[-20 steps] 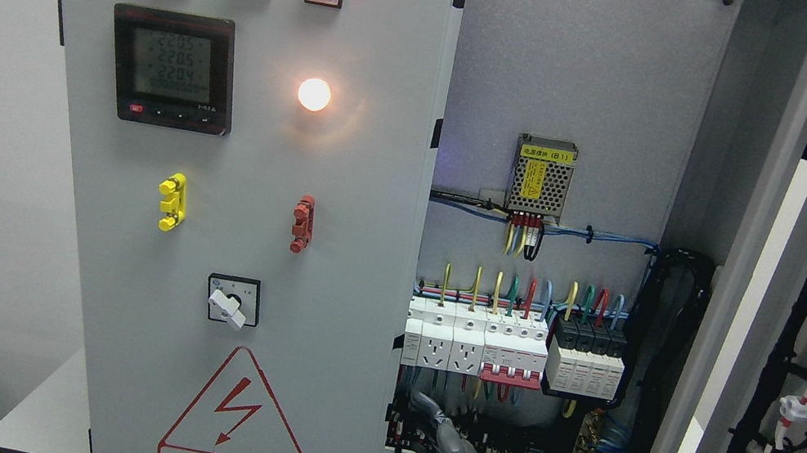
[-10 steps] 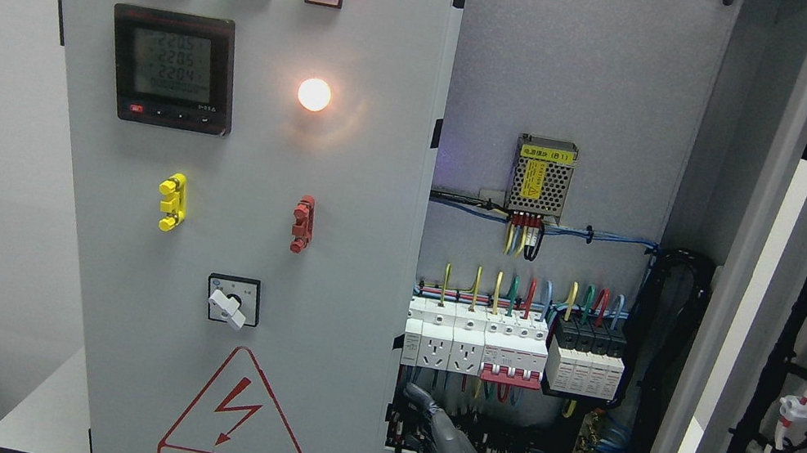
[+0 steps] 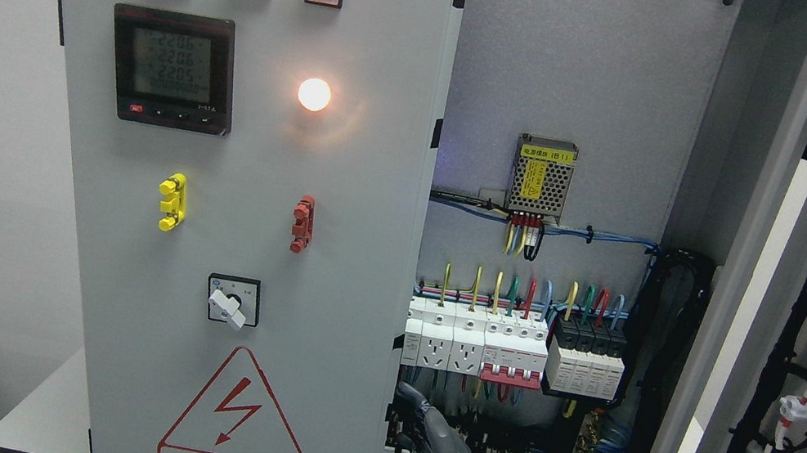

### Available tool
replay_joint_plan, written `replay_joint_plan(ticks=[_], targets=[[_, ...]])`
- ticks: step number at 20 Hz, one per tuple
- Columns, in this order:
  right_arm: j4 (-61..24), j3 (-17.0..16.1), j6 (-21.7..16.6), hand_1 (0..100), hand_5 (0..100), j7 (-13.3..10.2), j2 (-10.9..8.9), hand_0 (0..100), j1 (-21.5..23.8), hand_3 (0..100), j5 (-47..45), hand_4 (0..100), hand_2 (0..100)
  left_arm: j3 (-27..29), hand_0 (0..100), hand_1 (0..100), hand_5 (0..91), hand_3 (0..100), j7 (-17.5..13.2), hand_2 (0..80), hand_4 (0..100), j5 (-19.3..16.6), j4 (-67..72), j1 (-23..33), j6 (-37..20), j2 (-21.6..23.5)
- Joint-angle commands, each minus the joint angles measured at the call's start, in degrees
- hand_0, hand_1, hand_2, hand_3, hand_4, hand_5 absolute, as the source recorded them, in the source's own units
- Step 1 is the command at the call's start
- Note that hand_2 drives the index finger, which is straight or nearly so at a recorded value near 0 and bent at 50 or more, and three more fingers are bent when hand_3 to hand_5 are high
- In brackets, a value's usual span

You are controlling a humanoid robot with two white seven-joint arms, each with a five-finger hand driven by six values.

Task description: Open door with both hands

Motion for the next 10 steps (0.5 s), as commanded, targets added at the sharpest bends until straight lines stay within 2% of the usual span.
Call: replay_joint_plan(ticks=[1,6,10], targets=[[1.4,0.5,0.1,0,0,0.1,0.19,11,-1.4,0,-0.3,0,0,1.1,0,0,0.0,0,0.0,0.0,3,0.0,0.0,0.0,0.0,0.0],[2.9,0.4,0.1,0,0,0.2,0.19,11,-2.4,0,-0.3,0,0,1.1,0,0,0.0,0,0.0,0.0,3,0.0,0.0,0.0,0.0,0.0],[3.8,0.3,0.1,0,0,1.8,0.37,11,-2.8,0,-0.3,0,0,1.1,0,0,0.0,0,0.0,0.0,3,0.0,0.0,0.0,0.0,0.0]])
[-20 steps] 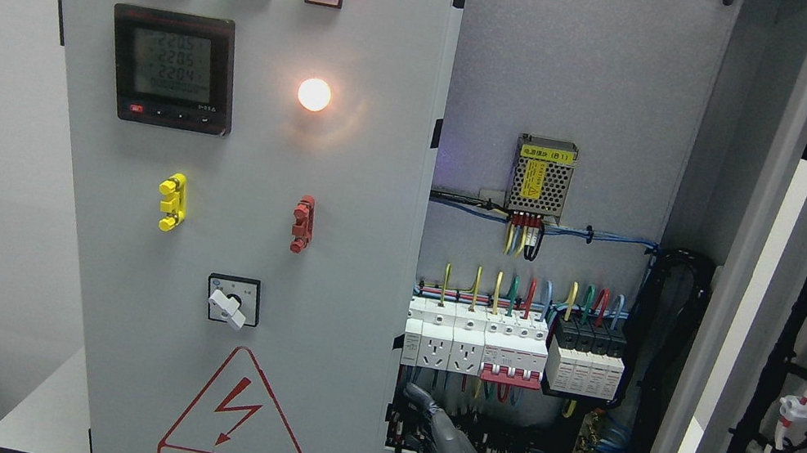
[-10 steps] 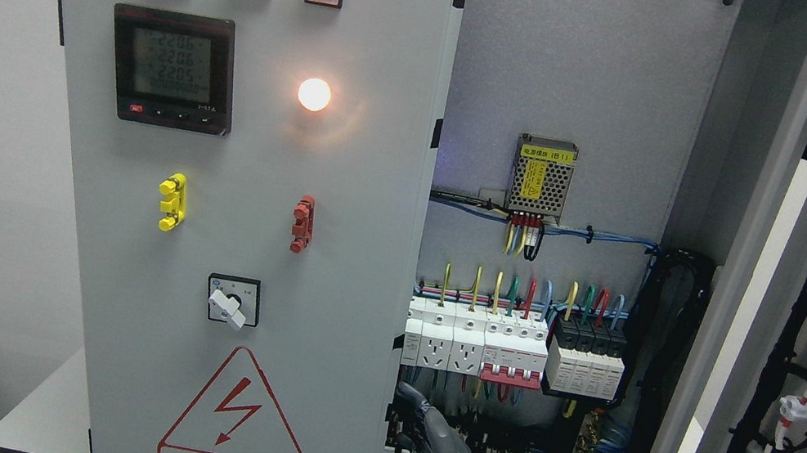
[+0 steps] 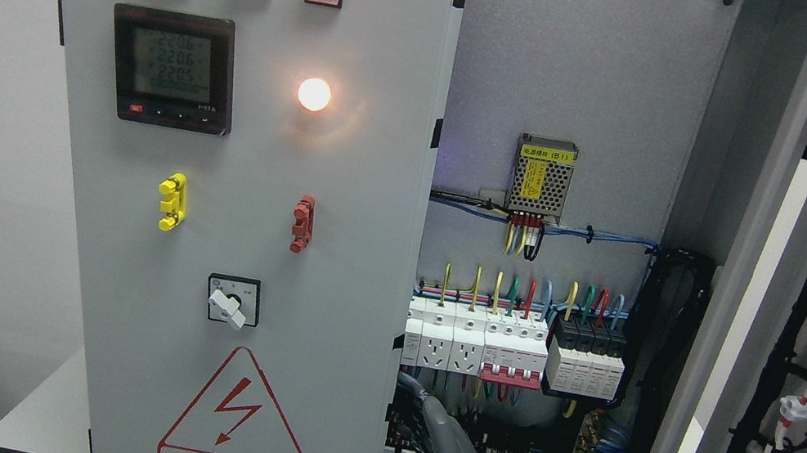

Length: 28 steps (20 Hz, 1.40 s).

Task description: Open door with both hands

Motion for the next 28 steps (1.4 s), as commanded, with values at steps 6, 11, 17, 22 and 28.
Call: replay_joint_plan(ticks=[6,11,17,22,28], targets=[[3.6,0.0,0.0,0,0,1.5,0.15,11,-1.6,0,0.0,0,0,1.1,0,0,0.0,0,0.0,0.0,3,0.0,0.0,0.0,0.0,0.0],[4.2,-0.2,0.0,0,0,3.4,-0.02,11,-2.0,0,-0.1,0,0,1.1,0,0,0.0,0,0.0,0.0,3,0.0,0.0,0.0,0.0,0.0],[5.1,-0.6,-0.1,0,0,4.6,-0.20,11,-2.1,0,-0.1,0,0,1.1,0,0,0.0,0,0.0,0.0,3,0.0,0.0,0.0,0.0,0.0],[5.2,-0.6,-0.1,0,0,4.6,-0.11,11,-2.7,0,-0.2,0,0,1.1,0,0,0.0,0,0.0,0.0,3,0.0,0.0,0.0,0.0,0.0],[5.9,-0.6,0.0,0,0,7.0,-0.02,11,-2.9,0,-0.2,0,0,1.1,0,0,0.0,0,0.0,0.0,3,0.0,0.0,0.0,0.0,0.0]])
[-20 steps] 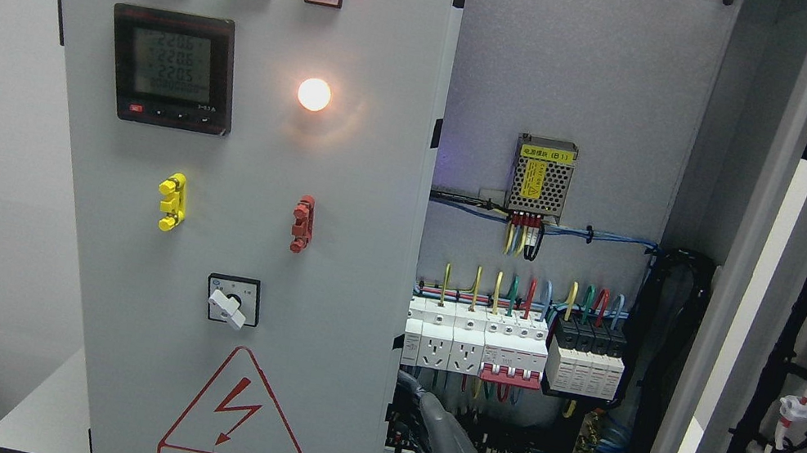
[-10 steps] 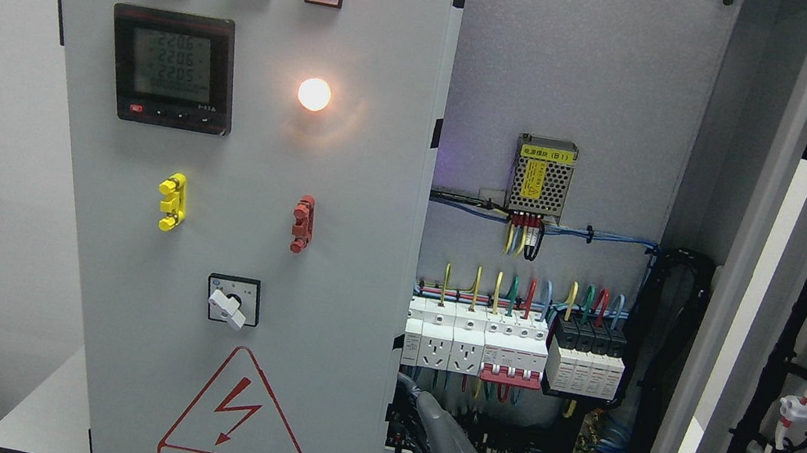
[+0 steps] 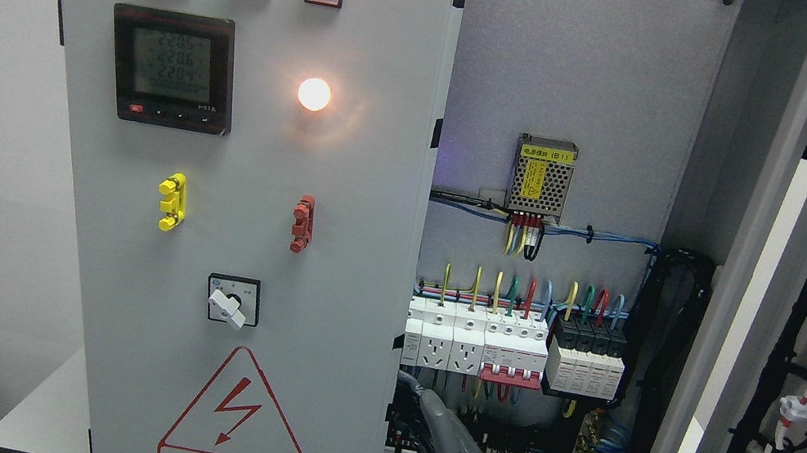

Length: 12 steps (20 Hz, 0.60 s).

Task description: Open door with both hands

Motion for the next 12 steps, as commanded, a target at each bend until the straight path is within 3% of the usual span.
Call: replay_joint_plan(ticks=[1,5,12], targets=[[1.3,-0.2,0.0,0,0,1.2,0.03,11,-0.2,0,0.0,0,0,1.1,0,0,0.0,0,0.0,0.0,3,0.0,0.0,0.0,0.0,0.0],[1.7,-0.3,0.1,0,0,1.3,0.03,11,-0.9,0,-5.4,0,0,1.1,0,0,0.0,0,0.0,0.0,3,0.0,0.0,0.0,0.0,0.0],[1.5,-0.2,0.1,0,0,1.5,-0.15,11,-0.9,0,-5.7,0,0,1.1,0,0,0.0,0,0.0,0.0,3,0.0,0.0,0.0,0.0,0.0]])
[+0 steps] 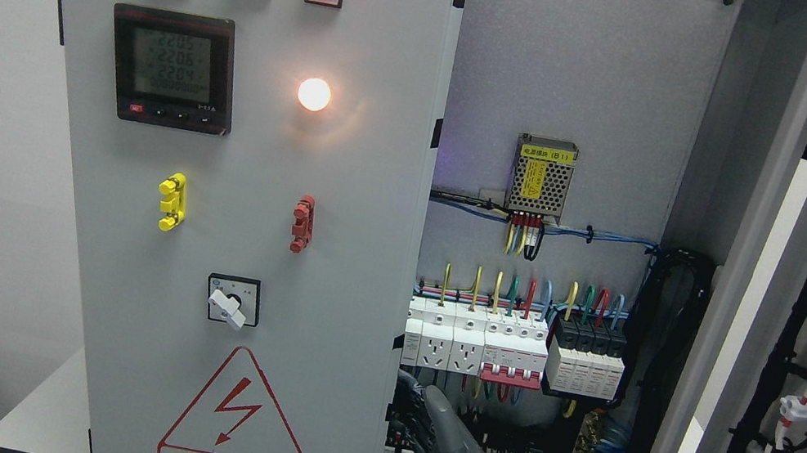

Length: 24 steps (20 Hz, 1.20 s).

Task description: Open door with both hands

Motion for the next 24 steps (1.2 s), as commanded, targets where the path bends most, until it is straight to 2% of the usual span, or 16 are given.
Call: replay_joint_plan(ticks=[1,3,12,16,24], targets=[[0.5,0.0,0.1,0,0,0.9,-0.11,11,-0.2,0,-1.2,0,0,1.1,0,0,0.0,0,0.0,0.0,3,0.0,0.0,0.0,0.0,0.0],[0.5,0.1,0.1,0,0,3.3,-0.11,11,-0.2,0,-1.2,0,0,1.1,0,0,0.0,0,0.1,0.0,3,0.0,0.0,0.0,0.0,0.0],[1.0,-0.1,0.2,0,0,3.9,-0.02,11,-1.2,0,-1.3,0,0,1.1,0,0,0.0,0,0.0,0.0,3,0.0,0.0,0.0,0.0,0.0],[1.3,-0.1,0.3,0,0,6.7,-0.02,11,-1.2,0,-1.4,0,0,1.1,0,0,0.0,0,0.1,0.0,3,0.0,0.0,0.0,0.0,0.0],[1.3,-0.2,0.3,0,0,7.2,-0.02,11,-1.7,0,-1.7,0,0,1.1,0,0,0.0,0,0.0,0.0,3,0.0,0.0,0.0,0.0,0.0]])
